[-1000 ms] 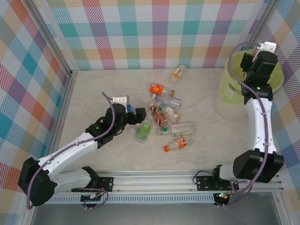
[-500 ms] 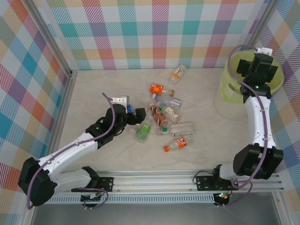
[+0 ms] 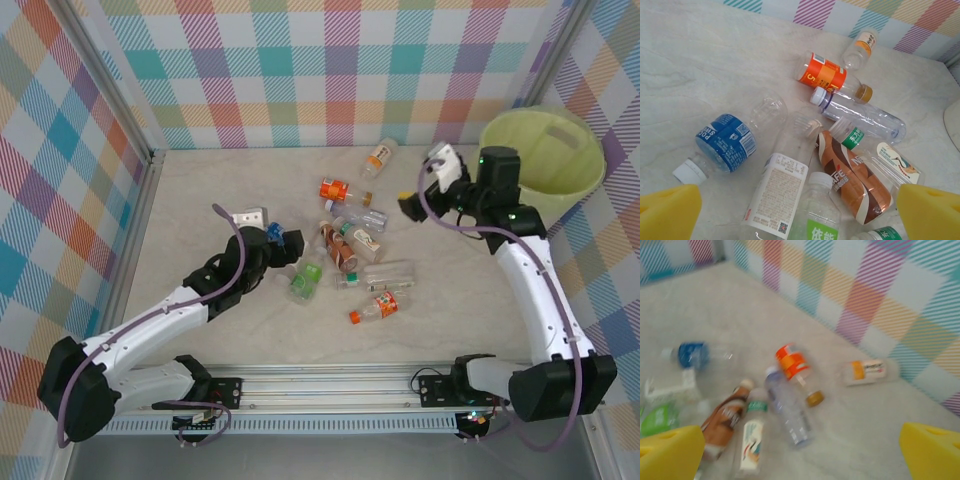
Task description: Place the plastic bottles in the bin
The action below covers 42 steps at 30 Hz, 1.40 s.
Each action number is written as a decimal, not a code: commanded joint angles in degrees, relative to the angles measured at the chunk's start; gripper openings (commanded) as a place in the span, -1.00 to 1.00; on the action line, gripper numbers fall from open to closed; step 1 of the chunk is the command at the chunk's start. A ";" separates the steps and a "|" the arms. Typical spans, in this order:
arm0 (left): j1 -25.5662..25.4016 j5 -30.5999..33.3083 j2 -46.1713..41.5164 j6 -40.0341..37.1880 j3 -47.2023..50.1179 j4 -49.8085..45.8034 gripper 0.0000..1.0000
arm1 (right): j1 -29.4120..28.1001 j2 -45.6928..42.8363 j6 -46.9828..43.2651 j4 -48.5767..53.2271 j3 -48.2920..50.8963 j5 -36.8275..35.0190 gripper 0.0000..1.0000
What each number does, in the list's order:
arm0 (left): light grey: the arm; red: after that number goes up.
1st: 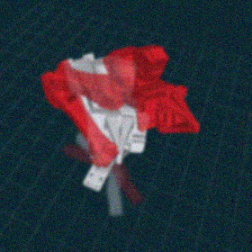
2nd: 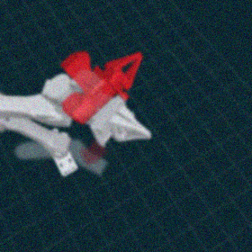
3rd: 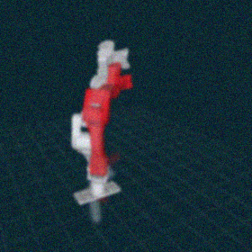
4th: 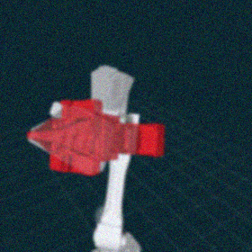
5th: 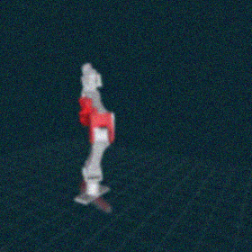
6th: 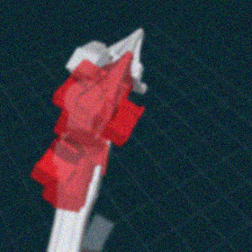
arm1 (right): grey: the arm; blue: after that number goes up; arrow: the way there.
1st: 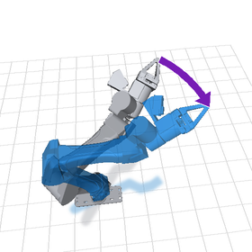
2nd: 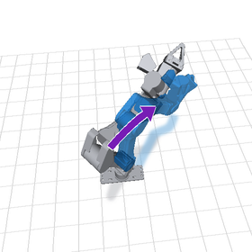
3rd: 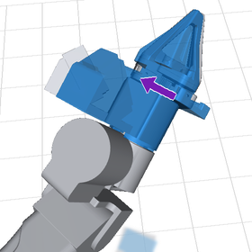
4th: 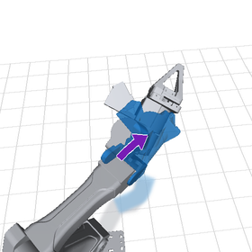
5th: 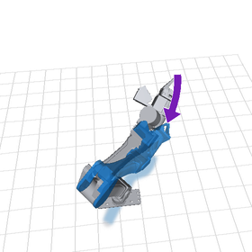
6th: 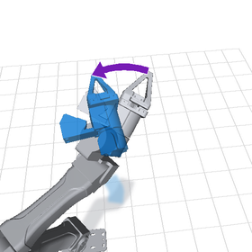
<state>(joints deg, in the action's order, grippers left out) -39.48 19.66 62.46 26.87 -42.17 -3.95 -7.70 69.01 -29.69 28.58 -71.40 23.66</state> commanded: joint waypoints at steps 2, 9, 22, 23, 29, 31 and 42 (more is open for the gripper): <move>0.90 2.06 -3.04 2.30 1.63 1.01 1.00 | -4.05 1.89 -14.12 11.08 2.05 0.61 0.99; 1.86 2.54 -5.73 3.07 4.30 2.04 1.00 | -12.75 9.27 -19.62 18.93 4.68 -13.59 0.99; 3.58 3.17 -10.09 4.37 7.61 1.13 1.00 | -29.80 14.11 -17.42 23.32 12.61 -15.60 0.95; 3.71 2.90 -10.44 4.32 7.79 1.13 1.00 | -31.01 13.59 -17.46 23.07 13.40 -16.02 0.94; 4.42 2.07 -10.80 4.39 7.72 0.25 1.00 | -35.90 13.25 -19.86 18.35 18.85 -22.50 0.85; 4.42 1.93 -10.85 4.68 7.88 0.32 1.00 | -36.22 13.49 -21.60 15.92 20.21 -24.50 0.82; 4.77 2.13 -10.90 5.29 8.60 1.02 1.00 | -38.09 15.53 -26.58 0.16 29.71 -33.76 0.59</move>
<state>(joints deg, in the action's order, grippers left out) -35.31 21.56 52.31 31.44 -34.35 -3.05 -45.06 83.68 -53.30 34.87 -44.66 -6.48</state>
